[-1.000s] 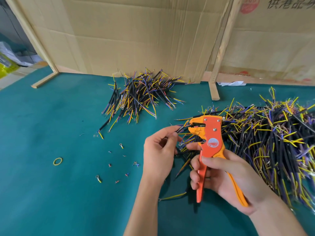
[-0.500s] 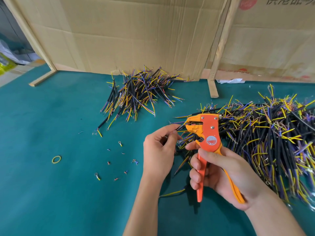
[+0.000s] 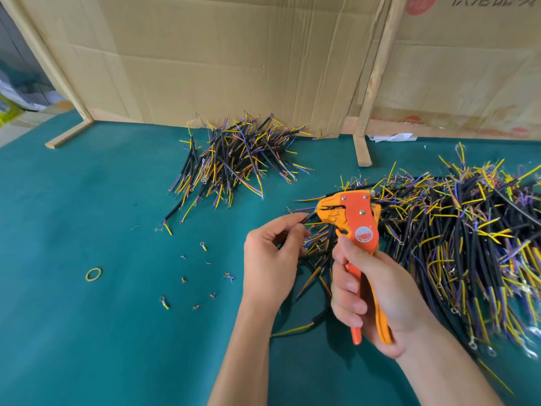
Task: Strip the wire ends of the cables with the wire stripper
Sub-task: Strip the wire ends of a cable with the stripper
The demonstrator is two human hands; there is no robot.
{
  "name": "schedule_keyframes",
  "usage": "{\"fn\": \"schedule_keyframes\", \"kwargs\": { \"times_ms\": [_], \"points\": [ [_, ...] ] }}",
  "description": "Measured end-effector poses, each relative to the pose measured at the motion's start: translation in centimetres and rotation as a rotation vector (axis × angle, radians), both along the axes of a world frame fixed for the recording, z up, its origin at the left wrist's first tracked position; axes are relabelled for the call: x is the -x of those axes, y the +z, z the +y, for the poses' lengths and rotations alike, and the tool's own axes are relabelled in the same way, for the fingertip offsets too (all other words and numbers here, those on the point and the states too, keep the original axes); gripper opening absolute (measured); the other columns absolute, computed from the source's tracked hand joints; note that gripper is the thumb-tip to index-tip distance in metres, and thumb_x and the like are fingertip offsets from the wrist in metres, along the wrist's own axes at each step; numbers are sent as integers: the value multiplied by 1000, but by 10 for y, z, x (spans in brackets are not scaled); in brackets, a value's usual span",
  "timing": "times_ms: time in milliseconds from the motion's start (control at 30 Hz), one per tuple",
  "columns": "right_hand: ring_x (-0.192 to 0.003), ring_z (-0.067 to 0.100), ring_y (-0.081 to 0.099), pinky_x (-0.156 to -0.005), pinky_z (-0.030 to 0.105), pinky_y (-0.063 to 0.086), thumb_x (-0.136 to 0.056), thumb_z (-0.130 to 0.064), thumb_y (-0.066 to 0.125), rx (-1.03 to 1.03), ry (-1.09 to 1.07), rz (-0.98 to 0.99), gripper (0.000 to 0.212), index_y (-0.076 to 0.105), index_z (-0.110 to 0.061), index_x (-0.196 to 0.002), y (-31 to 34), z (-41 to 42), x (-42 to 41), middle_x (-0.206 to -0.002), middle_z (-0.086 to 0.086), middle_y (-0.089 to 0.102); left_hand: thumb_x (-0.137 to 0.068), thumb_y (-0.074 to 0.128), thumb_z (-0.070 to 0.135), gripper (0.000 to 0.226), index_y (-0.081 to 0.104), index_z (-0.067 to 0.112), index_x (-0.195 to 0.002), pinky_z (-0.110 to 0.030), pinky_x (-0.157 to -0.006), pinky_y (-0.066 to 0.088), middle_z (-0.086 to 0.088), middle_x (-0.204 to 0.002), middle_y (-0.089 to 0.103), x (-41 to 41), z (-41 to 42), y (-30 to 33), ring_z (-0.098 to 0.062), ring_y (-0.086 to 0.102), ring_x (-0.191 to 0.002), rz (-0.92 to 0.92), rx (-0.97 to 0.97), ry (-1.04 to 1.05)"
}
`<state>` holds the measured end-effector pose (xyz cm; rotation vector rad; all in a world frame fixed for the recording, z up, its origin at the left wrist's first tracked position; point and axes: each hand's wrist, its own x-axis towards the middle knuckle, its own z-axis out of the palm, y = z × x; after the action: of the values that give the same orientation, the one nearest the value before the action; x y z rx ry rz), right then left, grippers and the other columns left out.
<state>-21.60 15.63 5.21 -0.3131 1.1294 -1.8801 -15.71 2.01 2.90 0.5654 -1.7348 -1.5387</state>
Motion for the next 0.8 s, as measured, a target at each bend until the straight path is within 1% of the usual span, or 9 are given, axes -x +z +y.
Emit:
{"fn": "schedule_keyframes", "kwargs": {
  "times_ms": [33, 100, 167, 233, 300, 400, 467, 600, 800],
  "points": [
    [-39, 17, 37, -39, 25, 38, -86, -31, 69, 29, 5, -14, 22, 60, -14, -76, -1, 0, 0, -59, 6, 41, -94, 61, 1, 34, 76, 31, -89, -28, -65, 53, -1, -75, 73, 0, 0, 0, -13, 60, -59, 19, -11, 4],
    [-52, 26, 50, -50, 37, 50, -85, -21, 74, 87, 5, -35, 16, 63, -10, -87, -3, 1, 2, -68, 12, 51, -92, 64, -1, 31, 77, 27, -89, -24, -65, 53, 0, -77, 74, 0, -2, -1, -12, 64, -64, 51, -54, 37],
    [-63, 30, 56, -60, 42, 55, -75, -18, 83, 114, -12, -29, 29, 64, -8, -96, -3, 6, 9, -76, 15, 55, -90, 67, -1, 25, 78, 21, -90, -18, -62, 49, 1, -79, 75, 0, -4, -1, -10, 66, -66, 93, -143, 92],
    [-66, 30, 58, -64, 43, 56, -67, -17, 91, 152, 4, -40, 43, 65, -9, -101, -2, 13, 16, -80, 15, 55, -88, 69, -3, 25, 78, 20, -88, -21, -69, 51, 2, -80, 74, 1, -6, -2, -12, 66, -70, 131, -217, 135],
    [-70, 32, 60, -69, 45, 56, -73, -18, 88, 222, 102, -56, 42, 64, -8, -107, -2, 19, 22, -83, 15, 57, -86, 71, -4, 28, 79, 23, -87, -28, -79, 54, 4, -78, 73, 1, -6, -2, -12, 65, -74, 144, -246, 152],
    [-77, 36, 63, -76, 50, 55, -88, -14, 77, 266, 273, -72, 31, 62, -7, -114, -2, 20, 20, -88, 18, 60, -84, 73, -4, 28, 80, 23, -86, -27, -79, 53, 7, -78, 74, 0, -4, -1, -8, 65, -75, 130, -236, 155],
    [-77, 38, 64, -77, 53, 55, -85, -12, 79, 226, 296, -95, 32, 65, -6, -113, -4, 15, 15, -89, 20, 61, -83, 74, -4, 28, 80, 23, -85, -22, -75, 52, 6, -78, 75, 0, -3, 0, -7, 65, -74, 124, -232, 157],
    [-73, 41, 65, -75, 54, 56, -69, -12, 90, 115, 210, -165, 44, 68, -4, -107, -9, 5, 7, -86, 22, 62, -83, 74, -5, 25, 80, 18, -87, -16, -73, 52, 3, -82, 77, -2, -3, 2, -6, 68, -76, 122, -224, 175],
    [-74, 41, 65, -77, 55, 55, -75, -12, 86, 100, 218, -180, 38, 68, -4, -107, -8, 3, 8, -86, 22, 62, -83, 73, -5, 26, 79, 19, -85, -14, -74, 51, 4, -85, 78, -2, 0, 4, -5, 70, -80, 84, -170, 159]
  ]
}}
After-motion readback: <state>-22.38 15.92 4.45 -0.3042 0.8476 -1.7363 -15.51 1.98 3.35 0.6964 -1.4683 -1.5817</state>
